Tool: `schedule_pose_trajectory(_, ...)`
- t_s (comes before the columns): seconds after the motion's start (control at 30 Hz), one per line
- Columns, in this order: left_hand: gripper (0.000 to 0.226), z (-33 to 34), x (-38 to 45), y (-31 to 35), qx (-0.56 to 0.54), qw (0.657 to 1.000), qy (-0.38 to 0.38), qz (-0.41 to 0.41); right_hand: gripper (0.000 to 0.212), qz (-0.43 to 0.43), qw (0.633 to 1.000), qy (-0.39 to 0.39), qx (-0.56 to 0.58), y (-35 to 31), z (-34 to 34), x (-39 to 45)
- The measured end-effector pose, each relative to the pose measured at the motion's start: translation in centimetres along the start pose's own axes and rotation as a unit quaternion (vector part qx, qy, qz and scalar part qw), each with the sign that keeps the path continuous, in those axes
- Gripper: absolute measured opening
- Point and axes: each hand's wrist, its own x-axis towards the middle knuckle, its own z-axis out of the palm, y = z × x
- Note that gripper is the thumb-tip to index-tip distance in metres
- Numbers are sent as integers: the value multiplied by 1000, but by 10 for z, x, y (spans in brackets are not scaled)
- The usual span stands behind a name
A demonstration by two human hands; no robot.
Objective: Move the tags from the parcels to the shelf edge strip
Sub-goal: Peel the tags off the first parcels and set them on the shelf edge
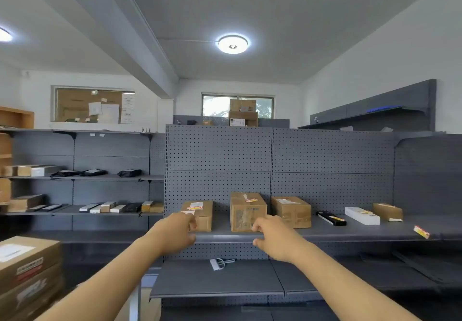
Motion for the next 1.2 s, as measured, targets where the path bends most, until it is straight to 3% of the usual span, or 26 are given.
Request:
schedule_pose_trajectory(0.43, 31, 56, 123, 33, -22, 1000, -5, 19, 30, 25, 999, 17, 25, 93, 15, 73)
schedule_pose_trajectory(0.7, 29, 97, 243, 106, -27, 997, 3, 74, 29, 80, 996, 32, 30, 212, -1, 120)
schedule_pose_trajectory(0.9, 27, 154, 322, 170, -26, 992, -31, 122, 31, 132, 991, 16, 23, 300, 3, 131)
schedule_pose_trajectory(1.2, 28, 228, 477, 296, -37, 966, -35, 254, 34, 245, 969, 32, -23, 452, -19, 167)
